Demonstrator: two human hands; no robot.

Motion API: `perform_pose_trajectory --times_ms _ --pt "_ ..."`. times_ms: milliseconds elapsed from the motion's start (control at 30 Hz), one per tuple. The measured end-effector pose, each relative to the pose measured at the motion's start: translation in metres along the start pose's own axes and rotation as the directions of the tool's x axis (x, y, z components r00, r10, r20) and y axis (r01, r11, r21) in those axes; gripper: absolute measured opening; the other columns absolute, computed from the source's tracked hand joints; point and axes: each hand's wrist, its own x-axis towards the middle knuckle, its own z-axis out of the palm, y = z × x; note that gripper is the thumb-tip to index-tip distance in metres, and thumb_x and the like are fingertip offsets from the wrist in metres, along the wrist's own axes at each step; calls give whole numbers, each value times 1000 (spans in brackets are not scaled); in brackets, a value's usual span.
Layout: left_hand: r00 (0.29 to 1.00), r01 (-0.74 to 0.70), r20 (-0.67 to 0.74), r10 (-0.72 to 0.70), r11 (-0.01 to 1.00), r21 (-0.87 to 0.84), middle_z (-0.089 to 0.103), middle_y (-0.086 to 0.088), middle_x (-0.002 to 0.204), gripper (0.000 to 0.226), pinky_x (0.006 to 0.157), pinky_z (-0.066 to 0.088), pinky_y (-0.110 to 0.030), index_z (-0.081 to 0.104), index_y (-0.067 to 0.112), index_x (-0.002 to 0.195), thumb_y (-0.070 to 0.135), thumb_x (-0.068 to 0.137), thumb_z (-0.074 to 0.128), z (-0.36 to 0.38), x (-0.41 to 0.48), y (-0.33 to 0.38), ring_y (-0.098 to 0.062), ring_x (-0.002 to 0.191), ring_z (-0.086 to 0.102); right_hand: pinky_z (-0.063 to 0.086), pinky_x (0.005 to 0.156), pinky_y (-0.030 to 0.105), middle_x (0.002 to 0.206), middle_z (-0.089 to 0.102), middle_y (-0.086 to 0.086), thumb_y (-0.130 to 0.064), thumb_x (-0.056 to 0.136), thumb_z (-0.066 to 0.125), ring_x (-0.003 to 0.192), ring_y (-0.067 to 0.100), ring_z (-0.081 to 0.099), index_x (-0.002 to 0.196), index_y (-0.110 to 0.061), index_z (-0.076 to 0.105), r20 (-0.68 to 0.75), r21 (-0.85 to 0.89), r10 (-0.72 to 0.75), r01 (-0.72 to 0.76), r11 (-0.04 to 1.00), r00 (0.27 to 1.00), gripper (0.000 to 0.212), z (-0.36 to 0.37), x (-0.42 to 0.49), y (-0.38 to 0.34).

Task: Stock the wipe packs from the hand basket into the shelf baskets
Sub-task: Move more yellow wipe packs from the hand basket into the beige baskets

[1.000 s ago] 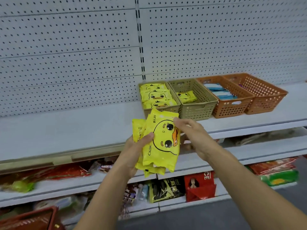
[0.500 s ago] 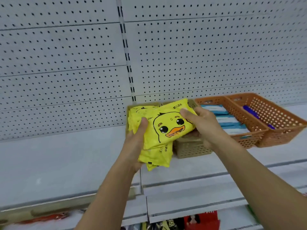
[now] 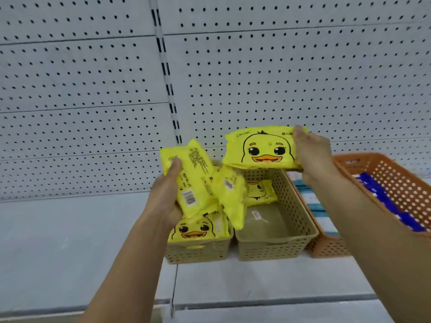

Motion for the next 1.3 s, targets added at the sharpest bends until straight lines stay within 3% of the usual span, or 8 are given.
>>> perform_pose_trajectory --times_ms 267,467,633,733,833,933,1000,1300 --pt "995 -19 -99 23 999 38 72 -10 108 34 52 57 -38 58 14 125 35 100 49 6 24 -28 -23 80 74 31 85 32 102 52 0 -37 99 46 89 15 44 131 -10 51 125 -17 286 -286 958 950 42 20 2 78" --pt "991 3 -131 3 999 42 73 -6 105 35 56 58 -37 60 16 124 38 100 48 -3 30 -32 -20 81 74 44 74 38 76 53 7 -42 92 51 79 26 51 80 -20 53 60 118 306 -312 943 950 25 14 10 71" --pt "992 79 106 -73 995 -59 72 -9 114 67 92 51 -52 65 19 121 69 80 48 20 21 -39 -29 105 68 44 96 44 95 63 4 -48 92 52 91 21 60 106 -15 57 308 1 266 -280 960 914 36 42 7 66" --pt "998 45 38 -42 995 -85 74 -11 107 52 86 53 -58 64 18 119 47 77 73 22 24 -43 -33 98 71 38 103 45 107 65 4 -64 84 51 100 21 60 112 -13 58 479 -119 289 -265 957 829 59 55 -4 59" --pt "995 13 -99 -27 990 -139 74 -13 104 43 79 54 -64 64 15 118 29 80 76 4 32 -40 -35 93 72 53 72 36 89 69 7 -57 92 44 81 21 64 96 -13 66 464 -244 229 -125 962 856 49 40 0 65" --pt "992 -27 -129 0 978 -205 72 -16 109 42 85 52 -63 66 10 119 32 84 72 -21 36 -34 -36 98 70 42 61 29 83 57 5 -41 90 59 72 17 52 88 -14 54 523 -821 349 349 452 777 28 21 -1 93" --pt "990 -54 -138 25 976 -211 71 -16 111 41 86 53 -61 65 9 120 32 86 69 -34 35 -31 -35 100 69 46 73 30 109 58 8 -36 87 65 93 21 56 113 -11 50 482 -869 503 463 174 717 40 20 -3 113" --pt "982 -72 -186 33 976 -206 73 -12 108 36 89 51 -62 67 12 115 34 86 69 -49 26 -30 -35 101 69 38 107 37 146 43 8 -29 85 69 132 28 42 143 -13 39 568 -821 496 494 285 657 67 35 19 110"
